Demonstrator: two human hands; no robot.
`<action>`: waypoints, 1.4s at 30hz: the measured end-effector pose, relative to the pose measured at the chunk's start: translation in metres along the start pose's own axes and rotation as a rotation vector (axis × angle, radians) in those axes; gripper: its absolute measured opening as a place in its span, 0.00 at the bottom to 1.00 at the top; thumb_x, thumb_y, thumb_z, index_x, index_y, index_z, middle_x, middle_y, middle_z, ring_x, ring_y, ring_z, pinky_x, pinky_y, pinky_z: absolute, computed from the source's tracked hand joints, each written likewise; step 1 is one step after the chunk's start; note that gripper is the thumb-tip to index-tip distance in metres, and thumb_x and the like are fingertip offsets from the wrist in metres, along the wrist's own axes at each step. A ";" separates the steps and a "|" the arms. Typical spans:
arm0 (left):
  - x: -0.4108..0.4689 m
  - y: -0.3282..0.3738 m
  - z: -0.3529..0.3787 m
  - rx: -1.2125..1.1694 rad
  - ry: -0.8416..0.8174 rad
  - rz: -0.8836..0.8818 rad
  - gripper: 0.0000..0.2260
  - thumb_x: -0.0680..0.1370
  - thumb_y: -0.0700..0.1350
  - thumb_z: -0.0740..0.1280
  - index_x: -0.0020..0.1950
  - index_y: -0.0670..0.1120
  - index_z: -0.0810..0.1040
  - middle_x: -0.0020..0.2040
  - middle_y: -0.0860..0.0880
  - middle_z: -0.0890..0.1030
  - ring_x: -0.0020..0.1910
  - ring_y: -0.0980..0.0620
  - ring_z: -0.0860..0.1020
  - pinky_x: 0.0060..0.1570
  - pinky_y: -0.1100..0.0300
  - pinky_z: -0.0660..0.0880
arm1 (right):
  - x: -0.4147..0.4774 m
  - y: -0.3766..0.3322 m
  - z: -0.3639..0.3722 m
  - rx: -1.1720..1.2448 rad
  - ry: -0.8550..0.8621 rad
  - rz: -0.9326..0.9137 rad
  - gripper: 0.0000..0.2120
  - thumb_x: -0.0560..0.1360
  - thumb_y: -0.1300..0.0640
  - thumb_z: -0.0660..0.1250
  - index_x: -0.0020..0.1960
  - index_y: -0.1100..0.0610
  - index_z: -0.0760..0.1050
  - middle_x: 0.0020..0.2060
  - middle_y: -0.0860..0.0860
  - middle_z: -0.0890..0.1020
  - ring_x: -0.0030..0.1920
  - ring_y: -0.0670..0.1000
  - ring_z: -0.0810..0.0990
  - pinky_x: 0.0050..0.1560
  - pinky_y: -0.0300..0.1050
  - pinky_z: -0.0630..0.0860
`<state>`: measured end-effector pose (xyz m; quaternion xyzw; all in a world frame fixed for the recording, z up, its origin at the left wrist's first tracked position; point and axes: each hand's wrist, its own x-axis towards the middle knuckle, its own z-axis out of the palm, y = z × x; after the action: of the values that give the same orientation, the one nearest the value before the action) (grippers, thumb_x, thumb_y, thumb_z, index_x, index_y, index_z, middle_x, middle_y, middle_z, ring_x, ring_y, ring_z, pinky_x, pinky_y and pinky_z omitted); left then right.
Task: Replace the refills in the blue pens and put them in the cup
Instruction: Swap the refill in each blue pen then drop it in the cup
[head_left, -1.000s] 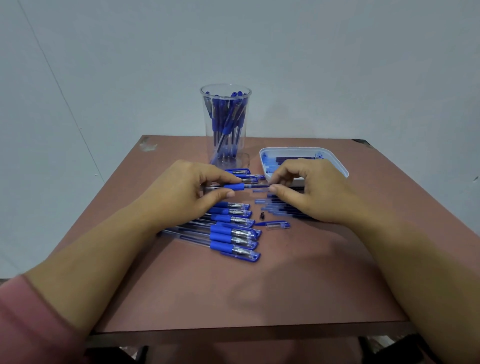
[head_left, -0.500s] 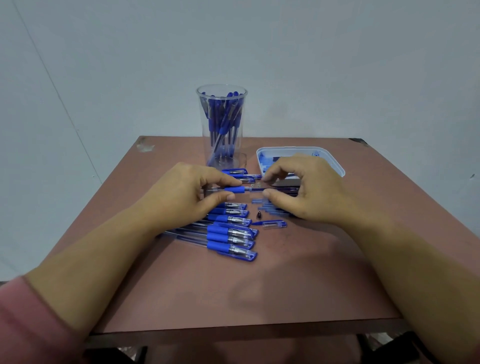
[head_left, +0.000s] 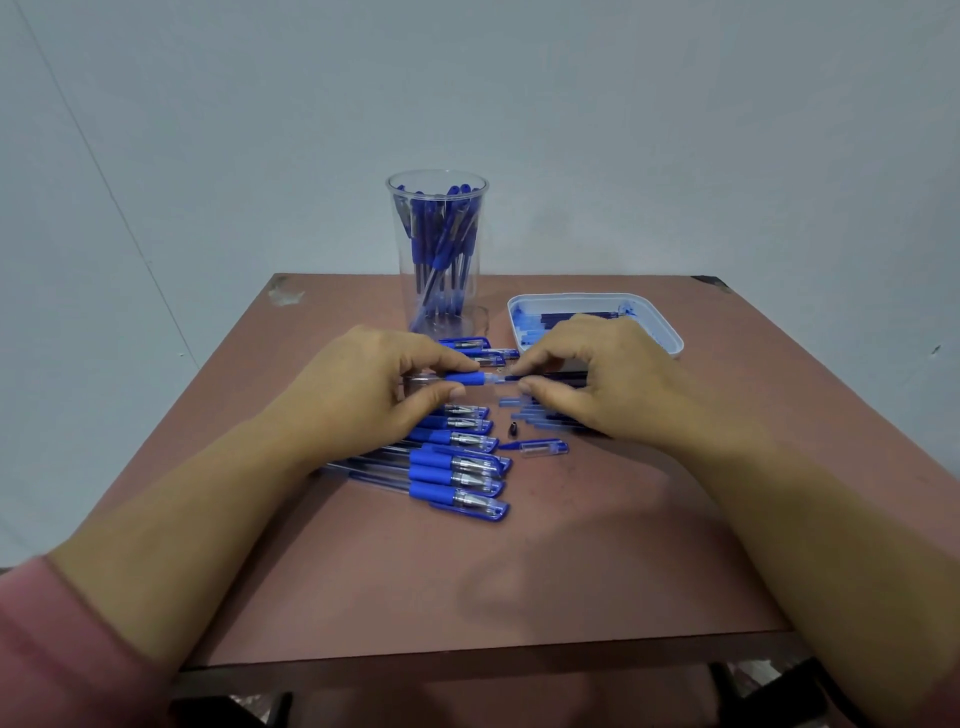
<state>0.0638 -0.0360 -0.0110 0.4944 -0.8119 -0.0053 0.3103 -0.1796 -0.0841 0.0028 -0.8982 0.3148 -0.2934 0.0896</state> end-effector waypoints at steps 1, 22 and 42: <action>0.000 -0.002 -0.001 0.012 0.006 -0.015 0.11 0.75 0.51 0.71 0.57 0.58 0.82 0.41 0.59 0.84 0.34 0.58 0.79 0.38 0.54 0.78 | 0.000 0.002 -0.001 0.010 0.006 0.010 0.07 0.72 0.56 0.73 0.49 0.48 0.83 0.41 0.41 0.83 0.45 0.40 0.78 0.47 0.34 0.75; 0.000 -0.010 -0.006 0.045 0.017 -0.092 0.10 0.75 0.51 0.71 0.56 0.59 0.82 0.34 0.61 0.78 0.35 0.59 0.75 0.34 0.58 0.75 | -0.005 0.027 -0.016 -0.069 -0.121 0.170 0.05 0.73 0.50 0.72 0.49 0.44 0.81 0.41 0.33 0.79 0.49 0.34 0.73 0.48 0.31 0.69; -0.001 -0.015 -0.006 0.034 0.021 -0.097 0.10 0.75 0.50 0.71 0.56 0.58 0.83 0.36 0.63 0.79 0.34 0.58 0.76 0.35 0.62 0.72 | 0.045 0.069 -0.031 -0.228 -0.406 0.377 0.03 0.75 0.53 0.71 0.44 0.45 0.80 0.45 0.44 0.82 0.47 0.44 0.79 0.45 0.37 0.72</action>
<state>0.0786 -0.0412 -0.0112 0.5385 -0.7836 -0.0014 0.3098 -0.2046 -0.1650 0.0253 -0.8684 0.4828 -0.0488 0.1021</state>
